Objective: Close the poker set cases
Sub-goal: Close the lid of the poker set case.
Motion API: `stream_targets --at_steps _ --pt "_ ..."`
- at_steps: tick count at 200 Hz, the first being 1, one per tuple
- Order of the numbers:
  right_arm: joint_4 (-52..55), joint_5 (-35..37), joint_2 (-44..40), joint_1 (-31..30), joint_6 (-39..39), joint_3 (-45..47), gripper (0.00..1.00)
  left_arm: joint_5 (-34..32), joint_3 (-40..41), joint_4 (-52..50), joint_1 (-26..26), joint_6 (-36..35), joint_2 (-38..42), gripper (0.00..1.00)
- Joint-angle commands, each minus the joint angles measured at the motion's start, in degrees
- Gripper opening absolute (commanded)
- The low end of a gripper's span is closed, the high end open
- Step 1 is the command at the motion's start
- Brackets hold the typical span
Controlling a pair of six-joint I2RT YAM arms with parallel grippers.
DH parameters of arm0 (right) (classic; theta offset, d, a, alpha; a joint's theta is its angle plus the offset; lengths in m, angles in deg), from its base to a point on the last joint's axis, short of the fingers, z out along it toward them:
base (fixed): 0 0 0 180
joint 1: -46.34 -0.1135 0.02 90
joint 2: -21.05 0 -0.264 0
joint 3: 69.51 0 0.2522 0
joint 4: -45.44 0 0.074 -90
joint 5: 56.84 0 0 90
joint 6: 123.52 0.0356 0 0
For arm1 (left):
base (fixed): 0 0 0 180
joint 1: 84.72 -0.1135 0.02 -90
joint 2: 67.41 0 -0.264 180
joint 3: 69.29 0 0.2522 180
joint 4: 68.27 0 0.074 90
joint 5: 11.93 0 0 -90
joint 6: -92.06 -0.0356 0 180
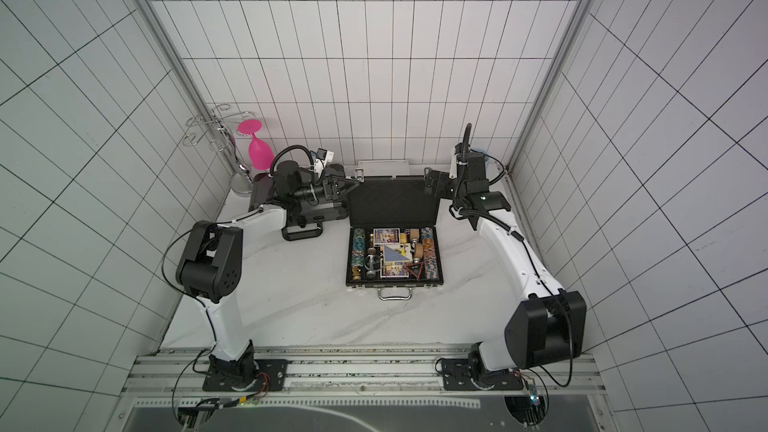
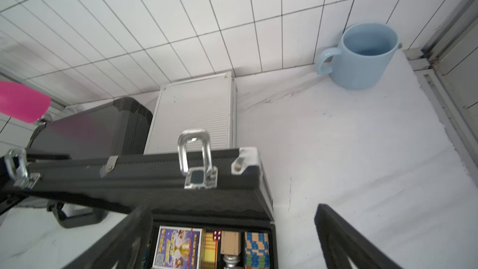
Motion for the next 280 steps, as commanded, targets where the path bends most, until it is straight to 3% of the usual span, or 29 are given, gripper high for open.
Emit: stream_targets --at_steps 1,50,109,148,194,232,280 --pt "0.39 -0.51 4.82 1.67 -0.39 -9.93 1.0 1.44 0.79 2.17 0.8 -0.66 1.79 0.98" --pt "1.5 -5.48 11.94 5.19 0.4 -17.06 1.0 1.31 1.05 2.4 1.46 -0.75 1.42 0.98" --pt "0.78 -7.88 12.67 11.78 1.08 -15.28 1.0 1.09 1.63 2.43 1.76 -1.26 1.77 0.98" --pt "-10.16 -19.03 11.21 14.48 4.03 -5.71 0.97 1.29 -0.31 0.54 1.76 -2.13 1.25 0.98" --pt "-12.64 -30.61 16.39 14.05 5.27 -11.06 0.91 1.36 -1.36 -1.25 1.98 -3.1 1.6 0.98" --pt "-5.6 -27.28 18.21 9.28 2.43 -14.44 0.9 0.31 0.46 -1.48 2.28 -3.86 1.82 0.98" --pt "-6.06 -25.17 13.17 5.85 3.43 -8.11 0.9 -0.62 1.55 -1.91 2.26 -4.36 2.59 0.98"
